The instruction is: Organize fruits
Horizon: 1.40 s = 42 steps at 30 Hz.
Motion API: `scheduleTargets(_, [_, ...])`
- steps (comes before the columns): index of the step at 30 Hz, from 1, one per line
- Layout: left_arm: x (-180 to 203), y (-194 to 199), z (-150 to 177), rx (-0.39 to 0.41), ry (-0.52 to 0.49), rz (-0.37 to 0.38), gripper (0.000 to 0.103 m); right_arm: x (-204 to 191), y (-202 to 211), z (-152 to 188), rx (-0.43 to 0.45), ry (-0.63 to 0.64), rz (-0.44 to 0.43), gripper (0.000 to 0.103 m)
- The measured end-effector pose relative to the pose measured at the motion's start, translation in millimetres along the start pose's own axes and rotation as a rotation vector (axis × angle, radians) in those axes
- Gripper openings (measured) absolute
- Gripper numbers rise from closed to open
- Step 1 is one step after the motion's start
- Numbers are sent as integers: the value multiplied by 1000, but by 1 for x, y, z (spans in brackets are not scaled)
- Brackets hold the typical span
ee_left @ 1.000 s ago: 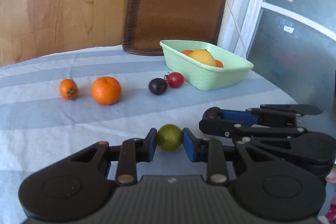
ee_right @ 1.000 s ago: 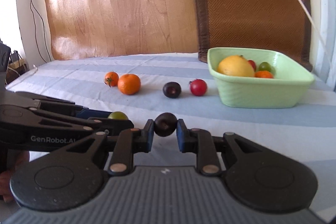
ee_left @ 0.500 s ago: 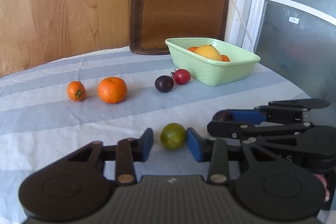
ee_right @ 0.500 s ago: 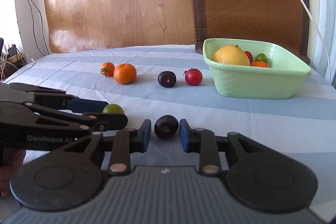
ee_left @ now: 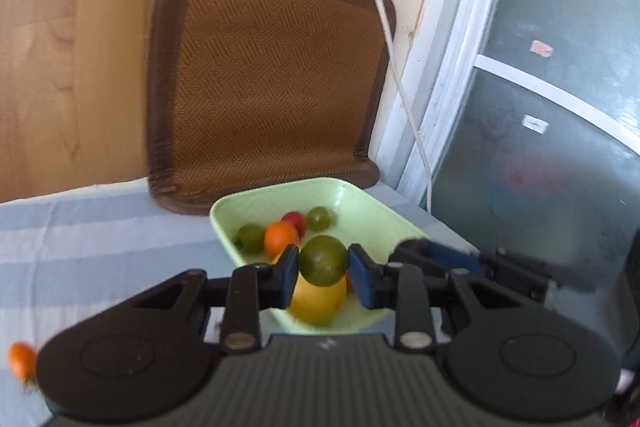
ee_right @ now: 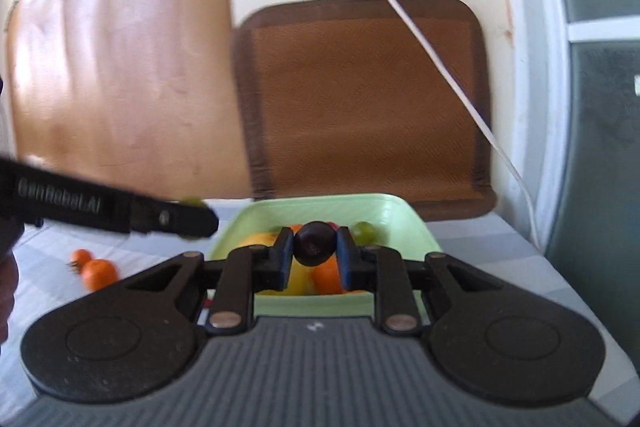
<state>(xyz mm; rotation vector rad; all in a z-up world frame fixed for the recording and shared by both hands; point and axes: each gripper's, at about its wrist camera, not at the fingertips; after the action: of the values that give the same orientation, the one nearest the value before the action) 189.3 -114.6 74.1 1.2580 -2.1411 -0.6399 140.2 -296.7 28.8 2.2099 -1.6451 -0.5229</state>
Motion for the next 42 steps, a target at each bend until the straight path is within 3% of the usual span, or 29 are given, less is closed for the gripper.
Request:
scheduleTargets(7, [-11,-59,-29,-86,73,-38,28,6,-20,6,-42,-23,-2,27])
scheduleTargets(9, [-17,-68,-30,-101,100,-30,33,5,-20,6,-44,-14,1,32])
scheduleTargets(11, [-19,-72,-30,-101,118,-32,46,4,-18,6,-28,-6,12,43])
scheduleTargets(13, [-19,-69,-29,-92,120,-31,46,5,-13,6,1,-11,27,44])
scheduleTargets(19, [-31,-9,-25,14,126,-28,46,25,-2,6,59,-107,62,44])
scheduleTargets(24, [-81,71,10,105,172,-114,48,36,6,8,98,-176,81,44])
scheduleTargets(28, [-127,111,52,98,259,-231,48,32,9,9,132,-174,70,44])
scheduleTargets(32, [-163,121,87,63,343,-253,48,18,19,9,136,-192,-20,44])
scheduleTargets(37, [-184,111,97,48,399,-203,48,-41,20,11,47,-50,-149,44])
scheduleTargets(42, [-157,97,95,71,290,-169,48,-103,-6,19,-98,183,-119,40])
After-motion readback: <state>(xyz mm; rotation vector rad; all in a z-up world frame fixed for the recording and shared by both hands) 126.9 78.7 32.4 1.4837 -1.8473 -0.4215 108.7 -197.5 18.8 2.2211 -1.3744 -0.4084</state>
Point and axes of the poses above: each gripper's, at about its wrist camera, not at the fingertips, and y roughly against the way its jaws point, x to its right, z to its underside, and after that the axes turned 11 degrees about -x, right-handed
